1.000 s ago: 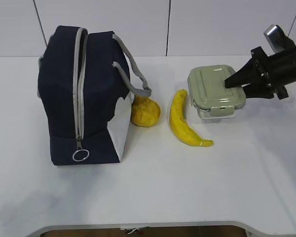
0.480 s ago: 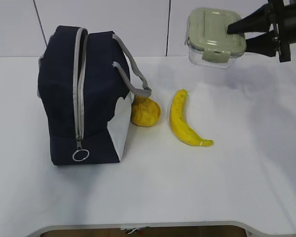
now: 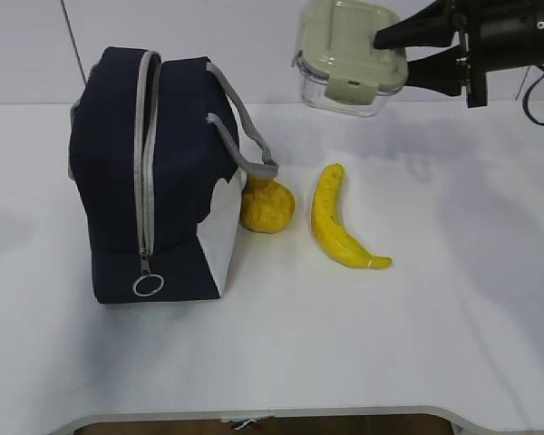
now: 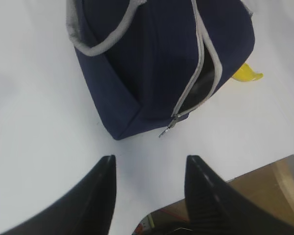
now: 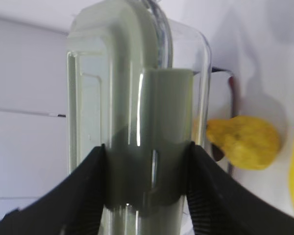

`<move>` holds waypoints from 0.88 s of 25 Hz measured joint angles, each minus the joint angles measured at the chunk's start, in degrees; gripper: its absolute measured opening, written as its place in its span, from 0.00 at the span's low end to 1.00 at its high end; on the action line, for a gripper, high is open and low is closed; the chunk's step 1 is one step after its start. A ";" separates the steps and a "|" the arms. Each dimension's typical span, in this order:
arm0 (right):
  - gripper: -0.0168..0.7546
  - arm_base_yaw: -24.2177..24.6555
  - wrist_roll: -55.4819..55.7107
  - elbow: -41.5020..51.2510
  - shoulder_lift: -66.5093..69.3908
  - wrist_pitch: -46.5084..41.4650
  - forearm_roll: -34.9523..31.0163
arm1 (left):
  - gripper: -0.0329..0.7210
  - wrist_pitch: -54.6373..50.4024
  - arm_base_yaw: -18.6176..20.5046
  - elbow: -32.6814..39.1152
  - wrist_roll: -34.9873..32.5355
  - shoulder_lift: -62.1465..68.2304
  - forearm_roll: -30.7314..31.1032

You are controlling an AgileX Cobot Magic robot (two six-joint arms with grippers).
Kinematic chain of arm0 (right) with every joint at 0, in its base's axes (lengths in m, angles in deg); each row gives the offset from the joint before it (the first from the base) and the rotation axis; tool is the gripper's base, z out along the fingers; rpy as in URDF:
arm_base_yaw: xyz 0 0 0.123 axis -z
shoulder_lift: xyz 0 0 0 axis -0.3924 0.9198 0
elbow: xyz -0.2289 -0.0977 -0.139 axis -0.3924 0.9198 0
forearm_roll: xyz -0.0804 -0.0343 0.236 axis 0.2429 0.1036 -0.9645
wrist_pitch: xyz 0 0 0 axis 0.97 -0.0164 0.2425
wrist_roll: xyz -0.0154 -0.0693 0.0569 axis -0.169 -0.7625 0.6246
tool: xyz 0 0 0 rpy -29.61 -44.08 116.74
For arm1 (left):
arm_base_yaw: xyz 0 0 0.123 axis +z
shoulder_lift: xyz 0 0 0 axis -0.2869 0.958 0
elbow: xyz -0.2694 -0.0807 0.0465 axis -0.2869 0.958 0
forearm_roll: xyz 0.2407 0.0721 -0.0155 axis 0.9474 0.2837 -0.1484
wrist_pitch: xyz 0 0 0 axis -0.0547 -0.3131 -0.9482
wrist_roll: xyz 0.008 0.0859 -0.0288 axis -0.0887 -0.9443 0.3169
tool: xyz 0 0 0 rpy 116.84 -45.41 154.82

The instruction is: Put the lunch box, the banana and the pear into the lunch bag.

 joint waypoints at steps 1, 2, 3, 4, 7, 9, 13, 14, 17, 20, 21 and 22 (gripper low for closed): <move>0.51 -1.09 0.00 0.00 0.00 0.00 -0.61 | 0.51 0.25 0.00 -1.40 -1.34 2.24 -1.05; 0.51 -2.12 0.00 0.08 0.00 0.00 -1.06 | 0.51 0.49 0.00 -2.66 -2.99 4.83 -2.49; 0.51 -2.94 0.00 0.08 0.00 0.00 -1.56 | 0.52 0.46 0.00 -4.20 -4.47 7.35 -3.77; 0.51 -3.86 0.00 0.08 0.00 0.00 -2.16 | 0.52 0.52 0.00 -5.76 -5.53 9.83 -4.61; 0.51 -6.45 0.00 0.08 0.00 0.00 -3.56 | 0.52 0.60 0.00 -10.02 -8.33 16.50 -6.59; 0.51 -8.26 0.00 0.08 0.00 0.00 -3.87 | 0.52 0.73 -0.04 -12.35 -9.49 20.24 -7.73; 0.51 -11.33 0.00 0.08 0.00 0.00 -3.95 | 0.52 0.73 -0.14 -15.76 -11.77 26.53 -11.35; 0.51 -12.02 0.00 0.08 0.00 0.00 -4.17 | 0.52 0.73 -0.14 -16.34 -12.47 27.90 -12.07; 0.51 -13.55 0.00 0.08 0.00 0.00 -5.24 | 0.52 0.63 -0.14 -17.10 -13.50 31.54 -13.56; 0.51 -14.78 -0.56 0.08 0.00 0.00 -6.47 | 0.52 0.63 -0.14 -17.19 -15.76 35.05 -16.16; 0.51 -15.32 -0.69 0.08 0.00 0.00 -6.56 | 0.51 0.63 -0.14 -17.19 -16.83 36.12 -17.16; 0.51 -15.83 -0.80 0.08 0.00 0.00 -6.72 | 0.50 0.63 -0.14 -17.19 -17.56 36.95 -18.09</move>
